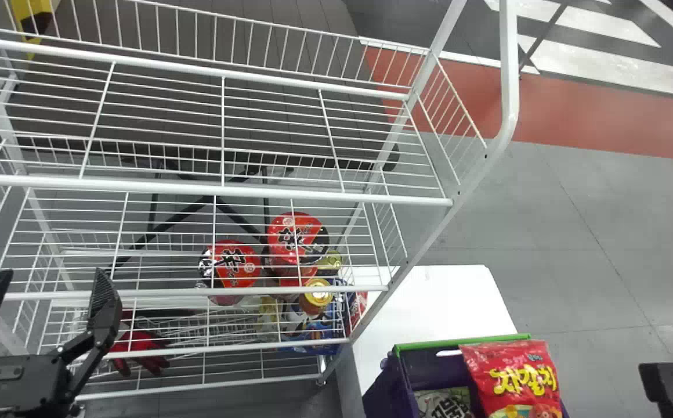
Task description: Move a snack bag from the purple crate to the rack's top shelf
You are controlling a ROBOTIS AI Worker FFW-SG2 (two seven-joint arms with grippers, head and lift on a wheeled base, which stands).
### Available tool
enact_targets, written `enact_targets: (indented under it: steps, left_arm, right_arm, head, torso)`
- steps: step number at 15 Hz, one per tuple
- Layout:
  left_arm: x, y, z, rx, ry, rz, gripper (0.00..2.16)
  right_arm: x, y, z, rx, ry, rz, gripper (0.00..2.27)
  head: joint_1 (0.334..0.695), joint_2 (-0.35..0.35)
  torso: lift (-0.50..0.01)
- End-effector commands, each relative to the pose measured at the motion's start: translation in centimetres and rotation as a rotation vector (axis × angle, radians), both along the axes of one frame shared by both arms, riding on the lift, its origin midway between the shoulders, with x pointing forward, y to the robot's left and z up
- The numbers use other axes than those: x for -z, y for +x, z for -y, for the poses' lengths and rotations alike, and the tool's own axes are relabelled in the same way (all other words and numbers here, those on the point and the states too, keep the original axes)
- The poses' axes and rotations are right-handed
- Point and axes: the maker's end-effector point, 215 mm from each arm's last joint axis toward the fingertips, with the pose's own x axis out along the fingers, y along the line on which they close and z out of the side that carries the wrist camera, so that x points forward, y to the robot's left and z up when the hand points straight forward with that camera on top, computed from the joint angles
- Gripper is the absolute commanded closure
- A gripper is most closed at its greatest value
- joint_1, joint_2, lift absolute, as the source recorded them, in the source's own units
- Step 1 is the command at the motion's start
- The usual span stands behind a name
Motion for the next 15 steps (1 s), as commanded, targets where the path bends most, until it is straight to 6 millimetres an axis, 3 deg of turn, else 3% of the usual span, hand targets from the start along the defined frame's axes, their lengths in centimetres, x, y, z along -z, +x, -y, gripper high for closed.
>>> enact_targets:
  steps: [1,15]
  left_arm:
    - [0.01,0.07,-0.08,-0.001,0.001,0.001,0.14]
    - [-0.11,0.19,0.09,0.001,0.0,0.002,0.14]
  right_arm:
    - [-0.05,0.17,0.01,0.001,-0.001,0.002,1.78]
    - [-0.45,0.92,0.22,0.008,-0.005,0.009,1.78]
  head:
    - [0.695,-0.35]
    - [0.695,-0.35]
  torso:
    - [-0.132]
    - [-0.076]
